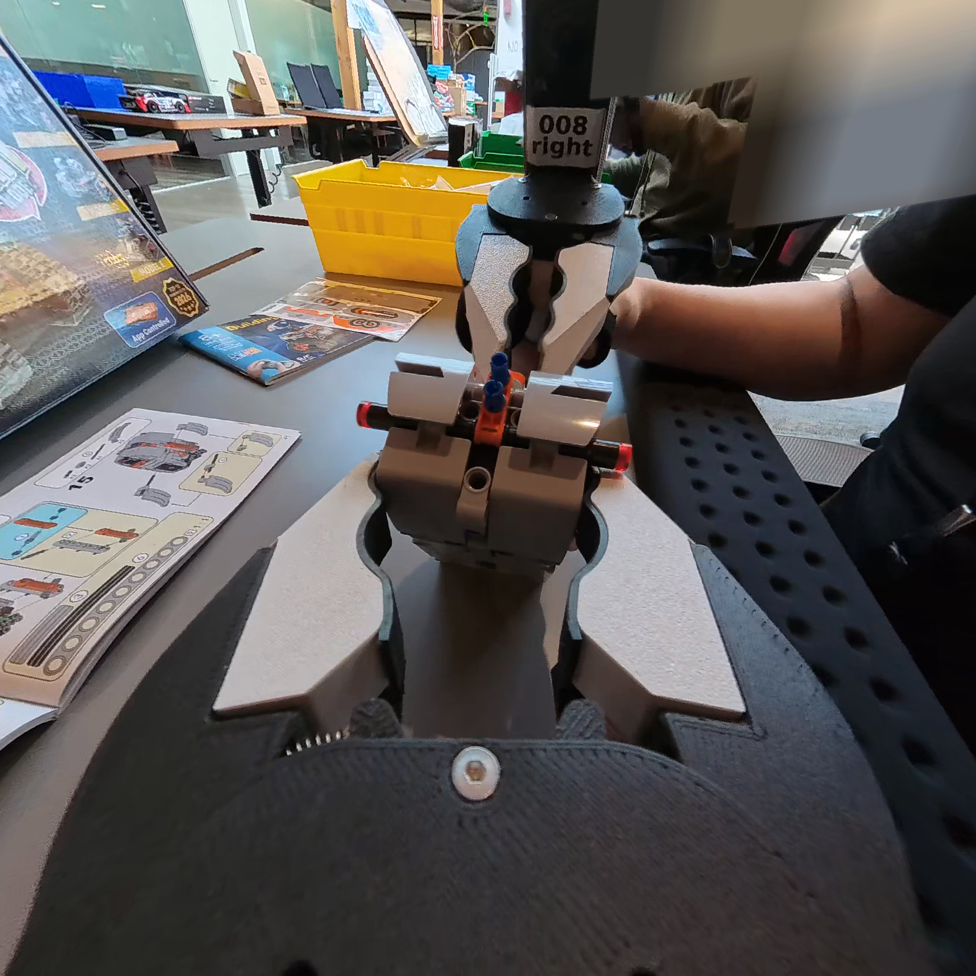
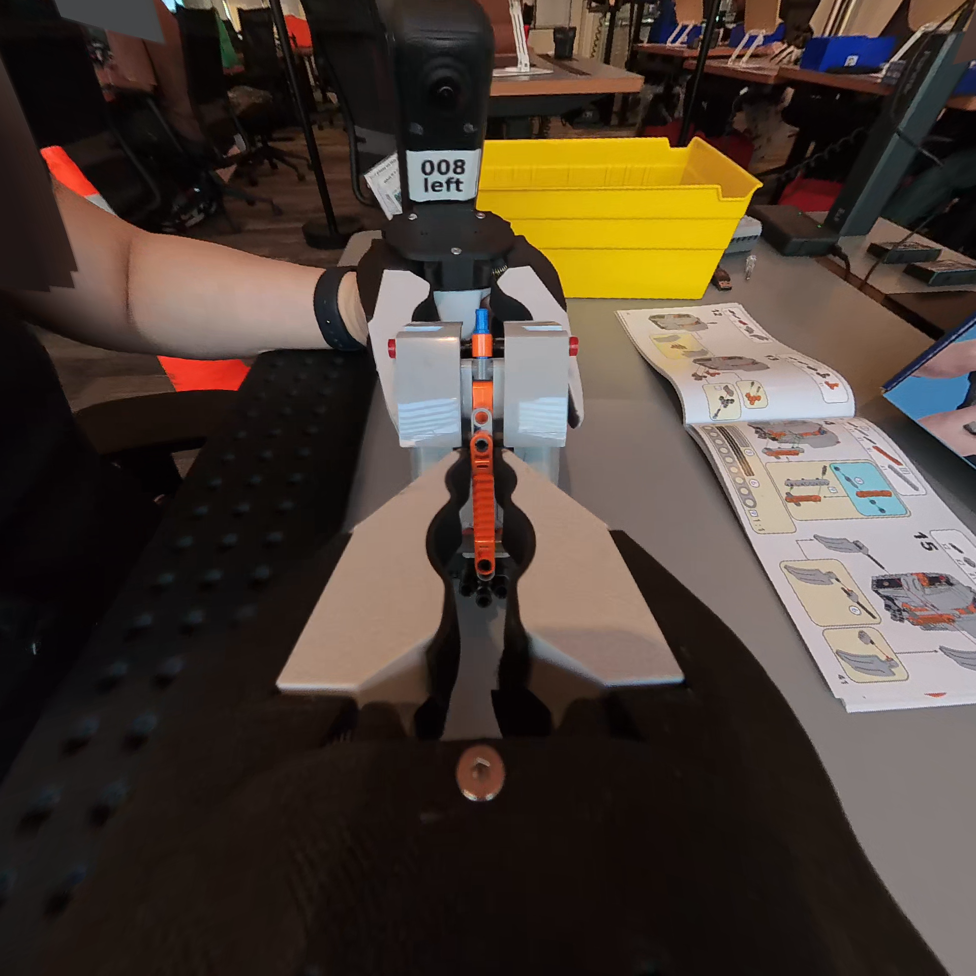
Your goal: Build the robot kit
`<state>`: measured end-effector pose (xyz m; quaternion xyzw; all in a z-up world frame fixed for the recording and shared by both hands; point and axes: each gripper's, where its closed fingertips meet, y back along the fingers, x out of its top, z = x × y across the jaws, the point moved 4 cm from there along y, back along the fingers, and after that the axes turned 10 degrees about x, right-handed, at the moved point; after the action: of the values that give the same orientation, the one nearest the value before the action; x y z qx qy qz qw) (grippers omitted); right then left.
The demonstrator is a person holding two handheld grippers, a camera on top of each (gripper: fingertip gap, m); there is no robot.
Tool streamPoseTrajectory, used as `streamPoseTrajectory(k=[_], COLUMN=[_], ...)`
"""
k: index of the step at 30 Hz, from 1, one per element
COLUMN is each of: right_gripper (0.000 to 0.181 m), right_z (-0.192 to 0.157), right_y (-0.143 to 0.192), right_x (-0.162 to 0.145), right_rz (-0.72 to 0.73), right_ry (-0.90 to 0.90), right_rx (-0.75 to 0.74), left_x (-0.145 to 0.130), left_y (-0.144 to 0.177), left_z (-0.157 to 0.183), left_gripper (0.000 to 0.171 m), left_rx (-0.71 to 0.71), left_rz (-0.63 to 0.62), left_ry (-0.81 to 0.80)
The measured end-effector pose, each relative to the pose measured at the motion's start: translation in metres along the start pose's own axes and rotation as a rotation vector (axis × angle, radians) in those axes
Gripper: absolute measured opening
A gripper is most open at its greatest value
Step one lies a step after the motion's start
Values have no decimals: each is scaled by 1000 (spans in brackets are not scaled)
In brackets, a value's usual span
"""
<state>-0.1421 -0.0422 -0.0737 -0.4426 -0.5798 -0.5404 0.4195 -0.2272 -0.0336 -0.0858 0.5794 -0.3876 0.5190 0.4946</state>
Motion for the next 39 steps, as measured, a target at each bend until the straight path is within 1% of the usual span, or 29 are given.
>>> streamPoseTrajectory(k=[4, 6, 8, 9, 10, 11, 12, 13, 16, 17, 19, 25, 30, 39], right_gripper=[6, 12, 10, 4, 0, 0, 2, 11, 15, 14, 6, 5, 6, 6], right_z=[-3, -4, -5, -6, -8, -8, -9, -9, -7, -7, -10, -12, -17, -16], right_y=[4, 7, 12, 13, 12, 10, 10, 10, 13, 13, 11, 9, 9, 8], right_x=[-1, 3, 9, 11, 10, 6, 6, 7, 7, 4, -1, 1, -1, -2], right_rz=[5, 48, 93, 103, 89, 59, 61, 64, 43, 30, 7, 21, -9, -25], right_ry=[5, -13, -8, -4, -3, -4, 0, -2, 18, 14, 9, 18, 67, 60], right_rx=[1, 4, -5, 3, 23, 31, 34, 35, -2, -2, 12, -2, -33, -33], left_x=[1, 2, 3, 4, 4, 4, 4, 4, 4, 4, 4, 4, 4, 4], left_y=[-4, -5, -6, -7, -8, -8, -8, -8, -8, -8, -9, -9, -10, -11], left_z=[4, 5, 7, 8, 9, 11, 11, 11, 12, 12, 14, 15, 19, 19], left_gripper=[70, 69, 68, 68, 68, 68, 68, 68, 68, 68, 68, 68, 68, 68], left_rx=[8, 19, 25, 26, 22, 16, 14, 14, 21, 23, 25, 22, 27, 22], left_rz=[9, -1, -10, -9, -9, -10, -10, -11, -17, -19, -22, -31, -26, -12], left_ry=[-6, -28, -46, -49, -51, -50, -45, -42, -47, -48, -52, -47, -62, -46])
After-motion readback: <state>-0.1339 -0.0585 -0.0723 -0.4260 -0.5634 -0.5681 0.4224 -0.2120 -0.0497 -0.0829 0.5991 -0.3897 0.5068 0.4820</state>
